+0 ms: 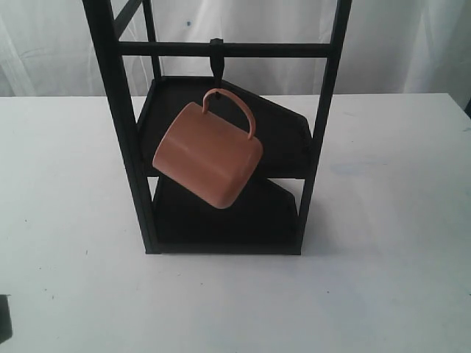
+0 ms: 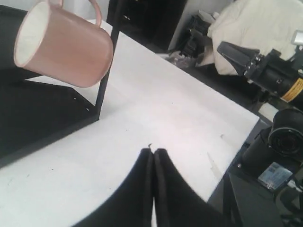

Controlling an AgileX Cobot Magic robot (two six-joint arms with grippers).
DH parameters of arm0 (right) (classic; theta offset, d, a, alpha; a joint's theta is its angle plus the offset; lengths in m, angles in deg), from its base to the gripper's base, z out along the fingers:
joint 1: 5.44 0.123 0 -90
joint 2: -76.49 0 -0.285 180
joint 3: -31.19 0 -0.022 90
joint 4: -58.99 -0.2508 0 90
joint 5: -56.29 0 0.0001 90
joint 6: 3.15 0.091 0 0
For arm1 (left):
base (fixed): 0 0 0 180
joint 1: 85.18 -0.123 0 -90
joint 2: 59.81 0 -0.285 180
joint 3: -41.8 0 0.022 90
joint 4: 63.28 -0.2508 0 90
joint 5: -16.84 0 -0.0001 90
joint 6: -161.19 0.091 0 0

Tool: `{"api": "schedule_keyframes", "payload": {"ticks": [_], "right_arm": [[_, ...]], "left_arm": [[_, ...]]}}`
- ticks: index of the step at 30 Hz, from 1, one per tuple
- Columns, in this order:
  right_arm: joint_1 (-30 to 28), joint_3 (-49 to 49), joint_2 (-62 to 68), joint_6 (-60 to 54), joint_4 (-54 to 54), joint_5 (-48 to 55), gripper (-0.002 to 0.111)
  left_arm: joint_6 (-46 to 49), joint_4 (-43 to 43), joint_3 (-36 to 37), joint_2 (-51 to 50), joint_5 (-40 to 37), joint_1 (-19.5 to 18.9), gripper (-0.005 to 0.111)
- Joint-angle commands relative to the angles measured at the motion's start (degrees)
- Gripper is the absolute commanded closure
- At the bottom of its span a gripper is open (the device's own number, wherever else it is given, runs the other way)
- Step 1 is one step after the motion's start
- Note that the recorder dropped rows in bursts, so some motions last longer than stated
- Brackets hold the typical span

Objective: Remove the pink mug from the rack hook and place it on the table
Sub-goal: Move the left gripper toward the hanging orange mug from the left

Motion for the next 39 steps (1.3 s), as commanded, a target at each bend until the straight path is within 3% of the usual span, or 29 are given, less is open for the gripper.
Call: {"api": "schedule_keyframes", "payload": {"ticks": [1, 6, 8, 15, 22, 32, 39], "right_arm": [[0.04, -0.13, -0.37, 0.34, 0.36, -0.10, 0.108], [0.04, -0.13, -0.37, 0.34, 0.36, -0.10, 0.108], [0.04, -0.13, -0.37, 0.34, 0.36, -0.10, 0.108], [0.04, -0.13, -0.37, 0.34, 0.36, -0.10, 0.108], [0.04, -0.13, -0.37, 0.34, 0.36, -0.10, 0.108], [0.04, -0.13, -0.37, 0.34, 0.36, -0.08, 0.108], [0.04, -0.13, -0.37, 0.34, 0.36, -0.08, 0.108]], "left_arm": [[8.97, 0.74, -3.74, -6.13, -1.32, 0.37, 0.085], [13.88, 1.96, -5.18, -11.88, 6.57, 0.96, 0.037], [16.47, 2.30, -5.18, -14.32, 8.52, 2.09, 0.031], [27.79, 9.65, -5.18, -22.28, 8.84, 4.98, 0.033], [46.17, 22.80, -5.18, -31.04, 9.60, 5.09, 0.033], [63.90, 36.08, -5.52, -44.50, 5.57, 5.09, 0.033], [66.37, 36.84, -8.52, -52.12, 2.99, 5.09, 0.033]]}}
